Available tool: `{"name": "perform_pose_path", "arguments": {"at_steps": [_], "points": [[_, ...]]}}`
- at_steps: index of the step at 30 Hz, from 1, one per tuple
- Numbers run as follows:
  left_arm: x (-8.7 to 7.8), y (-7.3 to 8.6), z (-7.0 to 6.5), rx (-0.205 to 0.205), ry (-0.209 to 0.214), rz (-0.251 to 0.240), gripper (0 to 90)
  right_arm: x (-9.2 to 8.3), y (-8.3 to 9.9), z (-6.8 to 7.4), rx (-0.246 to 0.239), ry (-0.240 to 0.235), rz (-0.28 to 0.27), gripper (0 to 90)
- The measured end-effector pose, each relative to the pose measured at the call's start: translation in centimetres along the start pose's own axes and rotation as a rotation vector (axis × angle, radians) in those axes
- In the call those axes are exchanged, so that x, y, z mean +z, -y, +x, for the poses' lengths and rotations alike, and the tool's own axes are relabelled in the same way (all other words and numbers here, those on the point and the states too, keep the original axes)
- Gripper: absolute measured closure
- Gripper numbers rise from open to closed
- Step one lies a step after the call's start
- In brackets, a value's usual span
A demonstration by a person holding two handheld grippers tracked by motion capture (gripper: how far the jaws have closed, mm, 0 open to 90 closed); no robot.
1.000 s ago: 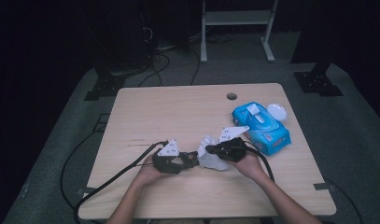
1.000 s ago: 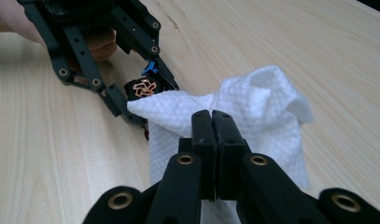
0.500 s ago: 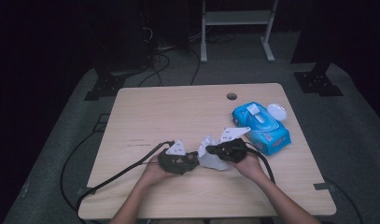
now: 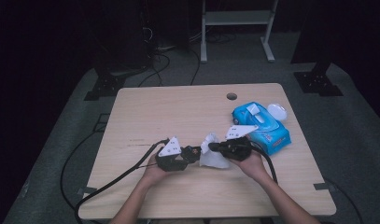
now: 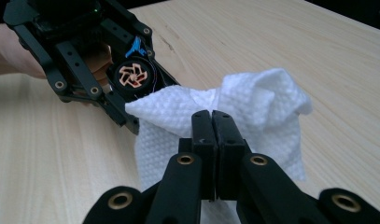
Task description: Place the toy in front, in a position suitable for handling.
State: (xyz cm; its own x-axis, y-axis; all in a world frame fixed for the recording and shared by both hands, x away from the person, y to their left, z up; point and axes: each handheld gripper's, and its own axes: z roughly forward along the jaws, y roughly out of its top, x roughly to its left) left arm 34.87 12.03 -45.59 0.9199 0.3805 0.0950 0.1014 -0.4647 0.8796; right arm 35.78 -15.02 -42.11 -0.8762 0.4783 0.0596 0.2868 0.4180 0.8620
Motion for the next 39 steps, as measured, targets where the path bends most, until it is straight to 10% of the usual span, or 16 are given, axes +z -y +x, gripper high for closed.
{"name": "perform_pose_path", "arguments": {"at_steps": [14,19,29,39], "points": [[-1.6,-1.0,-0.2,0.026,-0.02,-0.074,59.4,0.4,0.6,-0.3,0.085,-0.041,-0.062,88.4],[-2.2,-1.5,0.1,-0.011,0.024,-0.184,60.2,0.9,0.8,-0.3,0.107,-0.049,-0.06,88.4],[-2.7,-1.1,0.2,-0.02,0.02,-0.198,60.2,0.3,0.3,-0.7,0.203,-0.11,-0.177,88.6],[-2.4,-1.3,-0.3,0.008,0.033,-0.197,60.2,-1.1,-4.8,1.6,0.048,-0.139,-0.214,88.6]]}}
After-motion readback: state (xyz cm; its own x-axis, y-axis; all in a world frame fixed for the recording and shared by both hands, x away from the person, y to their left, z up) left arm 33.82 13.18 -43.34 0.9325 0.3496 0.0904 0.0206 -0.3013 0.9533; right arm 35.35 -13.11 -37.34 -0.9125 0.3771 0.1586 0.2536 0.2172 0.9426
